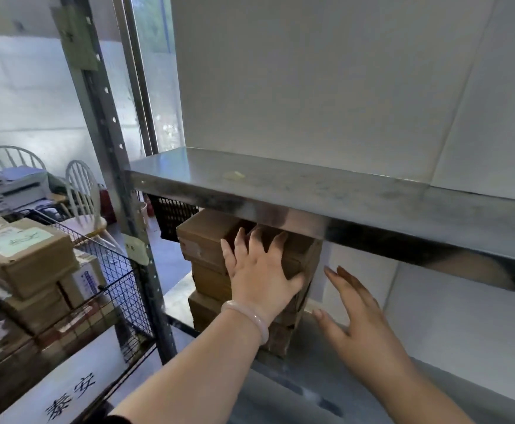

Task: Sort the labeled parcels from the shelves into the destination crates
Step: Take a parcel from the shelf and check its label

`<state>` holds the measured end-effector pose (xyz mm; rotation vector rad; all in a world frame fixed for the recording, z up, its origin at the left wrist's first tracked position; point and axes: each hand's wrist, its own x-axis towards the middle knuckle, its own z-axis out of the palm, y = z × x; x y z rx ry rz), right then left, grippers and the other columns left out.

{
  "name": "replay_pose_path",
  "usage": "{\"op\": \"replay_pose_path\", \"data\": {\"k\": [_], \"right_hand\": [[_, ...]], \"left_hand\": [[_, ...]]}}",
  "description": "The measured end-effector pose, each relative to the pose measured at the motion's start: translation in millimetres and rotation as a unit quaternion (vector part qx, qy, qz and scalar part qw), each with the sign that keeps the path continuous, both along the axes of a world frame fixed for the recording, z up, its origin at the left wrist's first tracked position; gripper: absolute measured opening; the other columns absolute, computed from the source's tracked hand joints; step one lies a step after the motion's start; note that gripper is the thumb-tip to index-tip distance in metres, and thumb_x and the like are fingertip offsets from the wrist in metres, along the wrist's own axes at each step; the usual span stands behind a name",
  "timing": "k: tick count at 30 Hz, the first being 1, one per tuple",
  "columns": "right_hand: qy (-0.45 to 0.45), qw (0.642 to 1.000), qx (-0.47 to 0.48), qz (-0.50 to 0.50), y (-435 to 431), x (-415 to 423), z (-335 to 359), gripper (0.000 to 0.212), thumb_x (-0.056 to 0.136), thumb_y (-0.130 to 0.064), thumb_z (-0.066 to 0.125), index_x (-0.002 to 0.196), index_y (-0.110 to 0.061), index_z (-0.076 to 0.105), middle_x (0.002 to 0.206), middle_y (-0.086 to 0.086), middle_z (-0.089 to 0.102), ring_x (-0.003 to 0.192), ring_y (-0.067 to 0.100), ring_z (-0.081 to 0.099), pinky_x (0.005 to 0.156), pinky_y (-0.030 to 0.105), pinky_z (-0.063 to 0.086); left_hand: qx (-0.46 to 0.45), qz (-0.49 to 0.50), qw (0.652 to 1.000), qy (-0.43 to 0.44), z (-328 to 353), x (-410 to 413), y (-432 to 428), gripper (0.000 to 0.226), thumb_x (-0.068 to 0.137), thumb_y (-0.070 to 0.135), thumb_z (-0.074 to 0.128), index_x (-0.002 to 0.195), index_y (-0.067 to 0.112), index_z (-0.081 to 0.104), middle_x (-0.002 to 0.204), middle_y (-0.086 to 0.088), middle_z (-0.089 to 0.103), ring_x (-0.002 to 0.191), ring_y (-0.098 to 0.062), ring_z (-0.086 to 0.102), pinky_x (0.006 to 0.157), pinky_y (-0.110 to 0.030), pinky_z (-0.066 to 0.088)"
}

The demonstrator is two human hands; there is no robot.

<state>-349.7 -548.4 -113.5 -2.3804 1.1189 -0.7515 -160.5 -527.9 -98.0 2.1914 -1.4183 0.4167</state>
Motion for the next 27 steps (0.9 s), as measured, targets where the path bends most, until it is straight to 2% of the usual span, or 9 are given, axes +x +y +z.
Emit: {"op": "replay_pose_path", "data": {"k": [2,4,5,8,13,17,20,24,27], "right_hand": [[-0.014,1.0,-0.005,0.016,-7.9,-6.0,1.1,0.061,0.084,-0.067,0.041,0.132,-0.072,0.004,0.158,-0.017,0.016,0.143,0.003,0.013,0.113,0.028,0.019],[-0.029,0.999,-0.003,0.03,-14.1,-10.9,1.3,0.065,0.083,-0.066,0.042,0.141,-0.062,0.013,0.158,-0.016,0.02,0.143,0.004,0.017,0.112,0.026,0.018],[-0.035,0.999,0.0,0.037,-16.6,-12.7,1.2,0.067,0.084,-0.066,0.042,0.144,-0.057,0.016,0.158,-0.015,0.022,0.143,0.004,0.017,0.112,0.026,0.018],[-0.045,0.997,0.004,0.056,-22.2,-18.0,0.8,0.068,0.082,-0.07,0.04,0.144,-0.054,0.019,0.156,-0.014,0.025,0.143,0.006,0.021,0.114,0.03,0.022],[-0.061,0.996,0.032,0.061,-30.2,-24.3,-3.6,0.078,0.076,-0.076,0.034,0.148,-0.047,0.025,0.157,-0.013,0.025,0.144,0.006,0.02,0.116,0.032,0.023],[-0.067,0.994,0.039,0.074,-32.4,-19.4,-6.8,0.066,0.089,-0.055,0.052,0.149,-0.039,0.03,0.157,-0.01,0.028,0.143,0.009,0.024,0.116,0.038,0.028],[-0.095,0.991,0.034,0.088,-30.3,-11.4,-6.1,0.063,0.091,-0.039,0.061,0.148,-0.029,0.037,0.152,-0.005,0.038,0.139,0.012,0.032,0.114,0.036,0.031],[-0.144,0.981,0.032,0.128,-21.3,-0.9,-5.8,0.056,0.089,-0.031,0.063,0.142,-0.028,0.044,0.142,-0.007,0.047,0.132,0.007,0.04,0.111,0.035,0.035],[-0.156,0.975,0.05,0.149,-9.5,9.2,-6.9,0.057,0.087,-0.041,0.061,0.139,-0.042,0.039,0.136,-0.018,0.043,0.125,-0.004,0.037,0.108,0.034,0.037]], "left_hand": [[-0.033,0.006,0.999,-0.007,-2.5,-8.9,-0.4,0.068,0.066,0.078,0.052,0.124,0.043,0.047,0.138,-0.007,0.047,0.136,-0.04,0.034,0.114,-0.065,0.02],[-0.051,0.0,0.999,0.011,-4.2,-12.9,0.2,0.07,0.064,0.077,0.055,0.124,0.042,0.047,0.136,-0.004,0.042,0.134,-0.036,0.031,0.108,-0.06,0.038],[-0.051,-0.007,0.998,0.027,-4.4,-13.3,0.5,0.071,0.064,0.076,0.056,0.126,0.042,0.048,0.136,-0.002,0.037,0.134,-0.035,0.026,0.106,-0.057,0.042],[-0.04,-0.015,0.998,0.053,-3.9,-11.2,3.6,0.071,0.065,0.075,0.056,0.127,0.042,0.051,0.136,0.002,0.031,0.135,-0.032,0.017,0.109,-0.054,0.039],[-0.096,-0.025,0.993,0.071,-1.0,-14.1,27.0,0.07,0.067,0.073,0.058,0.131,0.043,0.057,0.139,0.001,0.037,0.137,-0.028,0.024,0.113,-0.043,0.033],[-0.16,-0.042,0.98,0.108,0.4,-20.4,57.0,0.07,0.066,0.068,0.064,0.132,0.044,0.058,0.14,0.008,0.039,0.136,-0.02,0.029,0.113,-0.026,0.024],[-0.189,-0.043,0.97,0.145,1.3,-26.2,82.0,0.066,0.066,0.065,0.067,0.129,0.056,0.049,0.136,0.016,0.035,0.131,-0.008,0.026,0.108,-0.016,0.016],[-0.22,-0.028,0.956,0.193,-9.5,-25.2,118.4,0.068,0.069,0.038,0.087,0.126,0.054,0.052,0.138,0.012,0.04,0.133,-0.014,0.033,0.11,-0.031,0.032],[-0.248,-0.017,0.938,0.242,-20.9,-22.5,140.6,0.066,0.071,0.024,0.088,0.123,0.048,0.057,0.136,0.005,0.044,0.128,-0.006,0.038,0.093,-0.009,0.044]]}}
